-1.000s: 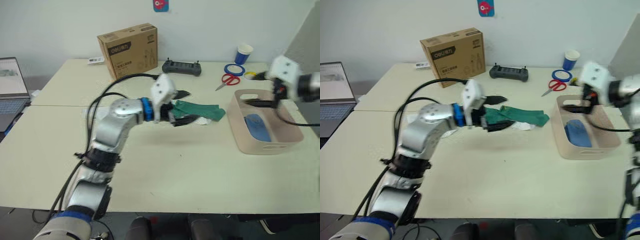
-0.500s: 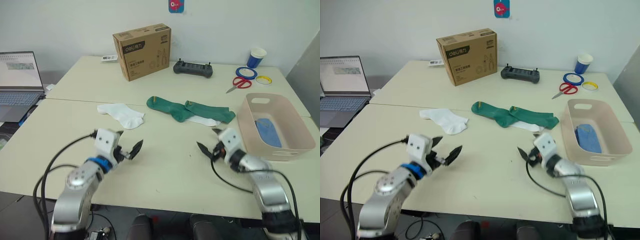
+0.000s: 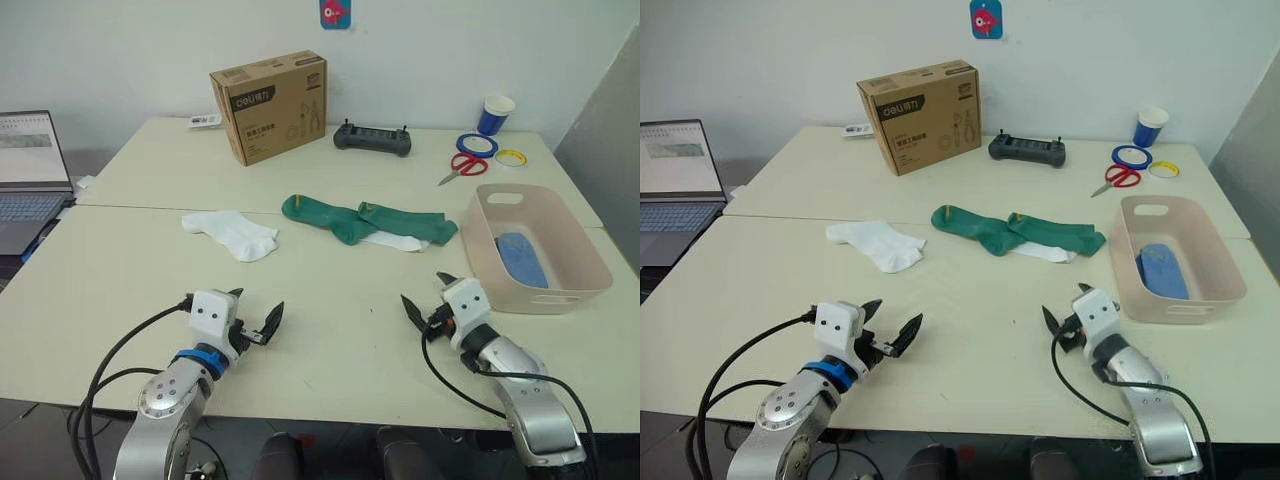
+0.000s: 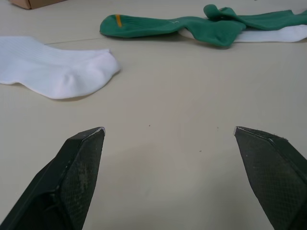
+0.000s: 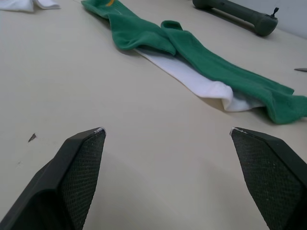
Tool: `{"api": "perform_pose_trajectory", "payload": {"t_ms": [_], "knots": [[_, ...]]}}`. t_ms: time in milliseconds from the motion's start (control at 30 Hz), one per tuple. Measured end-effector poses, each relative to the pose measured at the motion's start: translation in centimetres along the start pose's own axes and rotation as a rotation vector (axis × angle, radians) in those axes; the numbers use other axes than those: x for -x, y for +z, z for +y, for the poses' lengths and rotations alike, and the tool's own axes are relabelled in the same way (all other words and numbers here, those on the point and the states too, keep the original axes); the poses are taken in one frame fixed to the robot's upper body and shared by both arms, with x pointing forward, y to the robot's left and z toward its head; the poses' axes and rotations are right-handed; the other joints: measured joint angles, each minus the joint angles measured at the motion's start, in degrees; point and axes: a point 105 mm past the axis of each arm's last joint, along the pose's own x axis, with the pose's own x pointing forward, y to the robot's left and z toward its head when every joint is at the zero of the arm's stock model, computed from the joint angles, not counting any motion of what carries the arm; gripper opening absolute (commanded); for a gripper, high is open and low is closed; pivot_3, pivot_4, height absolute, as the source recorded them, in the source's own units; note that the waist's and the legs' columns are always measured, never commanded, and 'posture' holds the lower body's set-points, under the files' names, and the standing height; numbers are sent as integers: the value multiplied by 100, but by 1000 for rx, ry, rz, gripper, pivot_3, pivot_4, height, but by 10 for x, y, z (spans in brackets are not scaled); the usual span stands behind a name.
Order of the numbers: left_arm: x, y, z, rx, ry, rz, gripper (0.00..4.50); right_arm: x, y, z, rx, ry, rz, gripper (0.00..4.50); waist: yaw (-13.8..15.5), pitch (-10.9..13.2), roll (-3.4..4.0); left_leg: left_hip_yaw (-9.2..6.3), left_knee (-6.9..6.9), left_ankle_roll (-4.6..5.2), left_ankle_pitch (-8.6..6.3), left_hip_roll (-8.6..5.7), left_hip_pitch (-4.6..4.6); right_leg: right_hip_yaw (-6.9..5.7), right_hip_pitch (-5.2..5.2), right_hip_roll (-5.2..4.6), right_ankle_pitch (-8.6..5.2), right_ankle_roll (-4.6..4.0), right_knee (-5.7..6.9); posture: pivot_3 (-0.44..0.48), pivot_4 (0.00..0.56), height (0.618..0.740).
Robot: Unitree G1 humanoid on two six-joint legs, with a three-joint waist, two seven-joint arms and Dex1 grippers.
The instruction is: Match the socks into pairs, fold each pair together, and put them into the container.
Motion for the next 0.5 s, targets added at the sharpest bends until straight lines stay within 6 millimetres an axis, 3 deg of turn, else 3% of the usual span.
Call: {"api": "perform_pose_trajectory", "payload": {"t_ms": [100, 233, 400, 500], "knots": [[-13, 19, 0, -56, -46, -41, 4500, -7, 11, -8, 53, 9, -20, 4464, -2, -1, -1, 2, 2, 0, 0, -2, 1, 1, 2, 0, 1, 0, 1, 0, 150, 740], [-45, 43, -12, -154, -166, -77, 4500, -24, 20, -13, 149, 70, -24, 4464, -1, -3, -5, 0, 2, 0, 0, -6, 1, 0, 6, 0, 1, 2, -2, 0, 150, 740], [-116, 61, -27, -229, -301, -72, 4500, -52, 42, -25, 136, 44, -77, 4464, 20, -2, -6, -8, 2, 1, 0, -8, -6, -8, 4, 6, 16, -22, -4, 0, 150, 740], [-142, 61, -34, -251, -336, -55, 4500, -56, 46, -25, 109, 32, -91, 4464, 44, -3, -7, -10, 1, 3, -1, -9, -14, -8, 0, 6, 18, -24, -8, 0, 150, 740]]}}
